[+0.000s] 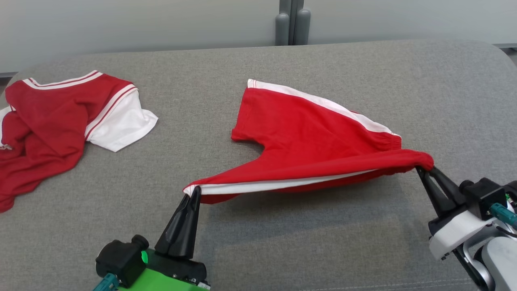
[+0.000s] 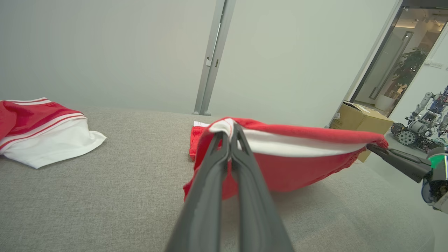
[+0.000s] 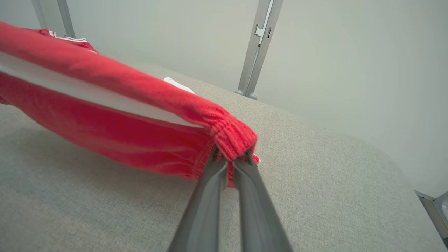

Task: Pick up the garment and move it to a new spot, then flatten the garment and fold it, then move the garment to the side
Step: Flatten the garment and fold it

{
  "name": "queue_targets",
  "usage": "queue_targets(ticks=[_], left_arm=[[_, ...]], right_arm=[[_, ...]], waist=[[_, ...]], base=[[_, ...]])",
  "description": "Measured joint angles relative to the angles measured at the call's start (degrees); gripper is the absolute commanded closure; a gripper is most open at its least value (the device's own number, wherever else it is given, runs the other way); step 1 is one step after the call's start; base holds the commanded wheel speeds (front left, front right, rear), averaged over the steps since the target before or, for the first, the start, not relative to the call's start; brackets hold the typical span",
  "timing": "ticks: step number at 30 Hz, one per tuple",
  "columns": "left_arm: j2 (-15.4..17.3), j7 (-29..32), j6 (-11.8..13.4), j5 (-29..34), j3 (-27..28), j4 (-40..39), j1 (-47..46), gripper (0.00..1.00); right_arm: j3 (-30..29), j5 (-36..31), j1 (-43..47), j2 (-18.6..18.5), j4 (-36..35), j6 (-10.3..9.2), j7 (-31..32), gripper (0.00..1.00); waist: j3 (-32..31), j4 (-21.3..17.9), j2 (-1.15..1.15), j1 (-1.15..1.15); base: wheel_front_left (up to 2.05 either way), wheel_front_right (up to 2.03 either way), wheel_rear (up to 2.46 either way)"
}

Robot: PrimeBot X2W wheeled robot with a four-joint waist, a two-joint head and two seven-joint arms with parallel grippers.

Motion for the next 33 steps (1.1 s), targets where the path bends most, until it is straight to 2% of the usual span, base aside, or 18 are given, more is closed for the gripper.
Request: queue_targets(ticks=[4, 8, 15, 24, 33], left_arm=[[1.2, 0.3, 0.0, 0.1, -0.3, 1.8, 0.1, 1.0], [2.1, 0.9, -0.3, 0.4, -0.3, 3.4, -1.8, 1.0], [3.9, 4.4, -0.8, 2.4, 0.2, 8.0, -13.8, 1.0], [3.7, 11.4, -0.8, 3.9, 0.3, 17.4, -30.2, 1.0], [3.9, 15.5, -0.1, 6.0, 2.0, 26.1, -41.9, 1.0]], right_arm=[[2.2, 0.9, 1.2, 0.1, 1.8, 1.63, 0.2, 1.0], [3.6, 1.6, 1.0, 0.9, 2.6, 2.27, 1.0, 1.0], [4.5, 4.8, -3.7, 3.7, 3.4, 3.15, 2.1, 1.0], [3.5, 8.7, -12.3, 6.8, 6.7, 3.63, 4.2, 1.0], [4.5, 11.2, -20.6, 10.8, 11.3, 3.66, 5.4, 1.0]], waist=[[0.8, -0.6, 0.0, 0.0], [2.0, -1.3, 0.0, 0.0], [4.9, -3.6, 0.0, 0.0], [10.3, -7.3, 0.0, 0.0], [16.8, -11.5, 0.0, 0.0]], base=[[0.0, 0.0, 0.0], [0.0, 0.0, 0.0], [0.0, 0.0, 0.0], [0.0, 0.0, 0.0], [0.0, 0.0, 0.0]])
